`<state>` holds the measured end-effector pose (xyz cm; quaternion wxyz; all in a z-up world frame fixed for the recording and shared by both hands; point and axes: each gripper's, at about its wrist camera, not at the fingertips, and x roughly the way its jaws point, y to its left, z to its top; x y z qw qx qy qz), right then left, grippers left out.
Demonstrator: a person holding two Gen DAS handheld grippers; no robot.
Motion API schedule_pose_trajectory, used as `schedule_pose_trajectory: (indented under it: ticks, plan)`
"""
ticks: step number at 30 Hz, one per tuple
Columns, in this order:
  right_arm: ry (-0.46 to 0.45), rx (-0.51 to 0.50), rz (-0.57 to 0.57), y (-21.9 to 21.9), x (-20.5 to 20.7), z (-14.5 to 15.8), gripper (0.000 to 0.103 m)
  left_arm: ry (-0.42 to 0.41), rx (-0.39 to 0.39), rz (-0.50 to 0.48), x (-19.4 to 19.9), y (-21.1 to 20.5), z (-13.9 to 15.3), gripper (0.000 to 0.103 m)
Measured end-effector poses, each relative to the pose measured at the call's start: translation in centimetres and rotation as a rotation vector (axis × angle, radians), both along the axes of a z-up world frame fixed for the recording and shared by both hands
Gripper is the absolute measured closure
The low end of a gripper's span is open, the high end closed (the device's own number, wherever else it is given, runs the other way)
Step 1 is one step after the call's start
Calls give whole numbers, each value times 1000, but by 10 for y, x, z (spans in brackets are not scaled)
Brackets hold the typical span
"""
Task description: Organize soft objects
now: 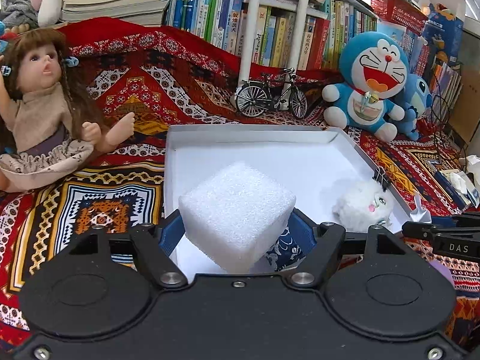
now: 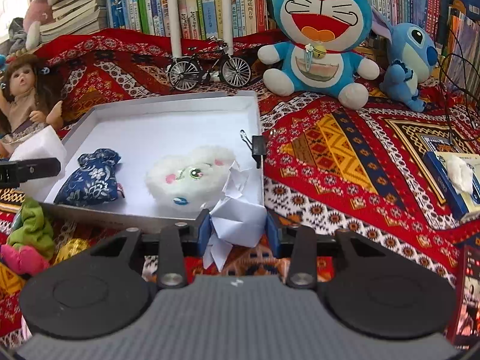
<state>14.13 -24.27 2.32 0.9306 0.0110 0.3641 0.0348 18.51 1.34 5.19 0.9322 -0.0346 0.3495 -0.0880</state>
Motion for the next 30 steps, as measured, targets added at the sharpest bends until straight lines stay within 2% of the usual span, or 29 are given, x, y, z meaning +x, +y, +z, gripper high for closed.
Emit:
schedule_pose_trajectory:
  ticks: [5, 11, 18, 30]
  plan:
    - [6, -15, -8, 1, 9, 3, 59, 12, 4, 6, 15, -5, -3, 30]
    - [-71, -101, 26, 15, -2, 19, 59, 26, 7, 12, 27, -8, -6, 30]
    - [-82, 35, 49, 20, 30, 30, 59, 45, 2, 20, 38, -14, -10, 30]
    - [-70, 87, 74, 35, 70, 17, 59, 50, 13, 27, 57, -20, -9, 30]
